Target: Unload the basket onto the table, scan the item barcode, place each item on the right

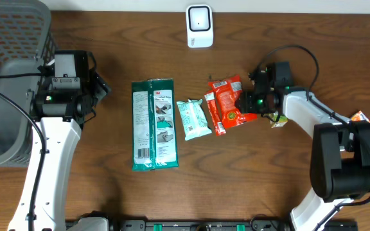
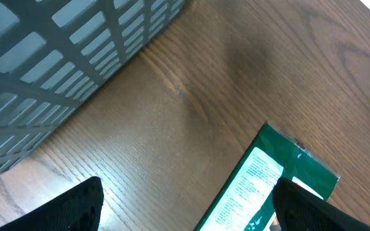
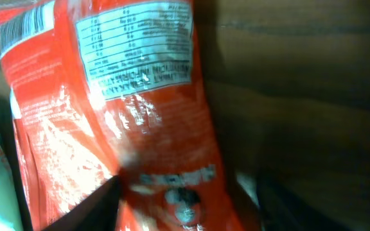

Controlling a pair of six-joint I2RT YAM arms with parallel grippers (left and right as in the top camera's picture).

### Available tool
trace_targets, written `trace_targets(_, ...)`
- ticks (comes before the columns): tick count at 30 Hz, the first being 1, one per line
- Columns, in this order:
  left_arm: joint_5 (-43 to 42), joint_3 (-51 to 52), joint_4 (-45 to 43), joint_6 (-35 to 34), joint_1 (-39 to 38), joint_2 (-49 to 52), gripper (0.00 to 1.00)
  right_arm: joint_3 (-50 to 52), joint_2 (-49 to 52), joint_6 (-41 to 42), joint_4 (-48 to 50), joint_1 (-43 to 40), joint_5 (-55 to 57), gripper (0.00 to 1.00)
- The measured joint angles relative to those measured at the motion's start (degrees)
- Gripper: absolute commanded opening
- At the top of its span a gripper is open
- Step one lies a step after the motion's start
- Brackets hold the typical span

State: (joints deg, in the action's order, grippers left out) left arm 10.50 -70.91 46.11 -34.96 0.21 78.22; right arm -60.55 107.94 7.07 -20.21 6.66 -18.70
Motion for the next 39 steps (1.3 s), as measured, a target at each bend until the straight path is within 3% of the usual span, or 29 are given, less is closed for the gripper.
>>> trace_targets(4,0.00,0.00,0.00,0.00,0.02,-0.02,0.85,1.51,-0.52,1.31,1.57,0.00,-0.85,0.29)
trace_targets(5,0.00,0.00,0.00,0.00,0.02,0.00,0.85,1.51,-0.52,1.60,1.36,-0.04,-0.98,0.17)
trace_targets(7,0.00,0.00,0.00,0.00,0.02,0.00,0.85,1.49,-0.74,1.84,0.90,-0.26,-1.95,0.01)
trace_targets(14,0.00,0.00,0.00,0.00,0.02,-0.02,0.85,1.55,-5.53,-0.50,-0.28,-3.04,-2.10,0.01)
trace_targets(15,0.00,0.00,0.00,0.00,0.02,0.00,0.85,1.55,-6.43,-1.49,-0.31,-3.26,-2.03,0.06)
trace_targets(18,0.00,0.00,0.00,0.00,0.02,-0.02,0.85,1.55,-8.81,-3.17,0.22,-3.41,-1.92,0.68)
trace_targets(19,0.00,0.00,0.00,0.00,0.00,0.00,0.85,1.55,-9.42,-3.28,0.35,-3.39,-1.88,0.78)
trace_targets(21,0.00,0.00,0.00,0.00,0.02,0.00,0.85,1.55,-9.55,-1.81,-0.85,-3.39,-1.92,0.87)
trace_targets(26,0.00,0.00,0.00,0.00,0.02,-0.02,0.85,1.84,-9.53,0.90,-4.04,-3.19,-1.86,0.91)
trace_targets(33,0.00,0.00,0.00,0.00,0.02,0.00,0.85,1.86,-5.60,1.95,-2.45,1.81,1.46,0.87)
trace_targets(37,0.00,0.00,0.00,0.00,0.00,0.00,0.85,1.68,-2.67,2.80,-0.96,5.73,7.10,0.77)
trace_targets(39,0.00,0.00,0.00,0.00,0.02,0.00,0.85,1.68,-2.56,4.11,-0.83,6.21,8.52,0.65)
